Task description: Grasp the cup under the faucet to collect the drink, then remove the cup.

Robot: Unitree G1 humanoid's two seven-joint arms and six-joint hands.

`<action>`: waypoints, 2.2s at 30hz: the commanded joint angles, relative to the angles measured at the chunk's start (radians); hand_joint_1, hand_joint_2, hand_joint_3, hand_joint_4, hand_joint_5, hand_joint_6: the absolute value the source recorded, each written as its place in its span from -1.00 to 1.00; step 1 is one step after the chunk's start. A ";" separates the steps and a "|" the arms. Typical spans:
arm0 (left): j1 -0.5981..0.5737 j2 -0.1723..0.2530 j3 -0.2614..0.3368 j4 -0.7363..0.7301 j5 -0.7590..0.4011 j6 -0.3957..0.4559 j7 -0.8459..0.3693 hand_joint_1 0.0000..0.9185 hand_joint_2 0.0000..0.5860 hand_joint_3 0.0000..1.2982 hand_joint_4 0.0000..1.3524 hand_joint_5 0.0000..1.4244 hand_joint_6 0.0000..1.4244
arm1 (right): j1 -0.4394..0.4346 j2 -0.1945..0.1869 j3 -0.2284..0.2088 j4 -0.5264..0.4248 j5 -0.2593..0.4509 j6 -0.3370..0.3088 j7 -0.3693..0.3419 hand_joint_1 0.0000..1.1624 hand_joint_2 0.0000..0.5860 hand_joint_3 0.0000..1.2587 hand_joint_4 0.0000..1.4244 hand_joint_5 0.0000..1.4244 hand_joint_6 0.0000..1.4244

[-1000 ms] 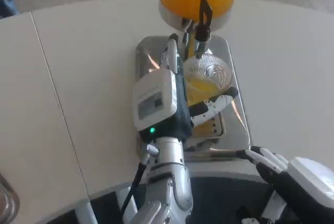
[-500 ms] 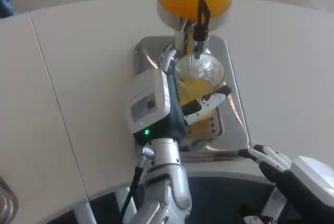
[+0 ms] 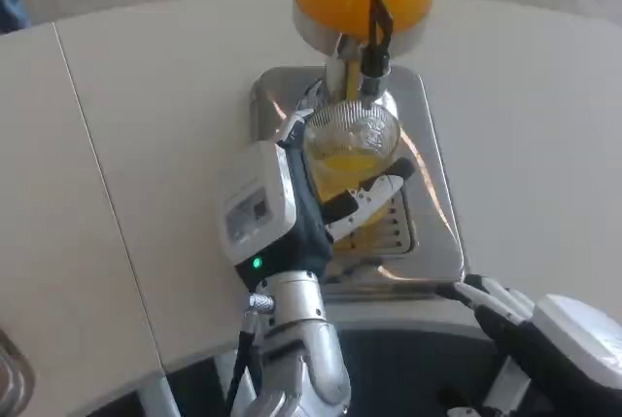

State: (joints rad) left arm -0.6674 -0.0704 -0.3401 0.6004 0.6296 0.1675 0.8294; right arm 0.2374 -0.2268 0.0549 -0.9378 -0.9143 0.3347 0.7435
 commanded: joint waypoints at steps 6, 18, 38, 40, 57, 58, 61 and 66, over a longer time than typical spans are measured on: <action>0.047 -0.012 -0.005 -0.070 0.004 -0.036 -0.021 -0.01 -0.53 0.55 0.72 0.86 1.00 | 0.012 -0.007 0.010 0.012 -0.001 -0.001 -0.021 0.36 0.58 -0.86 -1.00 -1.00 -0.98; 0.071 0.057 -0.008 -0.166 0.036 -0.078 -0.064 0.00 -0.55 0.57 0.77 0.91 1.00 | 0.006 -0.011 0.028 0.040 0.006 -0.003 -0.048 0.37 0.57 -0.86 -1.00 -1.00 -1.00; 0.096 0.237 -0.022 -0.168 0.079 -0.187 -0.106 0.01 -0.56 0.57 0.76 0.91 1.00 | -0.040 -0.012 0.055 0.057 -0.002 0.011 -0.048 0.34 0.57 -0.87 -1.00 -1.00 -1.00; 0.100 0.250 -0.021 -0.171 0.076 -0.198 -0.115 0.01 -0.56 0.57 0.76 0.91 1.00 | -0.041 -0.013 0.056 0.061 -0.002 0.008 -0.051 0.33 0.57 -0.87 -1.00 -1.00 -1.00; 0.230 0.361 0.053 -0.369 0.045 -0.283 -0.253 0.02 -0.61 0.57 0.77 0.91 1.00 | -0.069 -0.034 0.047 0.056 0.007 -0.015 -0.068 0.30 0.56 -0.87 -1.00 -1.00 -1.00; 0.246 0.376 0.064 -0.390 0.038 -0.292 -0.270 0.02 -0.61 0.57 0.77 0.91 1.00 | -0.071 -0.033 0.049 0.056 0.007 -0.015 -0.068 0.30 0.56 -0.87 -1.00 -1.00 -1.00; 0.292 0.412 0.094 -0.444 0.023 -0.318 -0.314 0.02 -0.61 0.57 0.78 0.91 1.00 | -0.079 -0.031 0.052 0.058 0.005 -0.015 -0.069 0.30 0.56 -0.87 -1.00 -1.00 -1.00; 0.349 0.447 0.137 -0.515 0.003 -0.345 -0.364 0.01 -0.63 0.57 0.78 0.91 1.00 | -0.093 -0.032 0.061 0.060 -0.006 -0.018 -0.071 0.29 0.55 -0.87 -1.00 -1.00 -1.00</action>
State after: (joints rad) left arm -0.3374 0.3643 -0.2248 0.1448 0.6392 -0.1326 0.4810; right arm 0.1488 -0.2515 0.1117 -0.8728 -0.9141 0.3238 0.6819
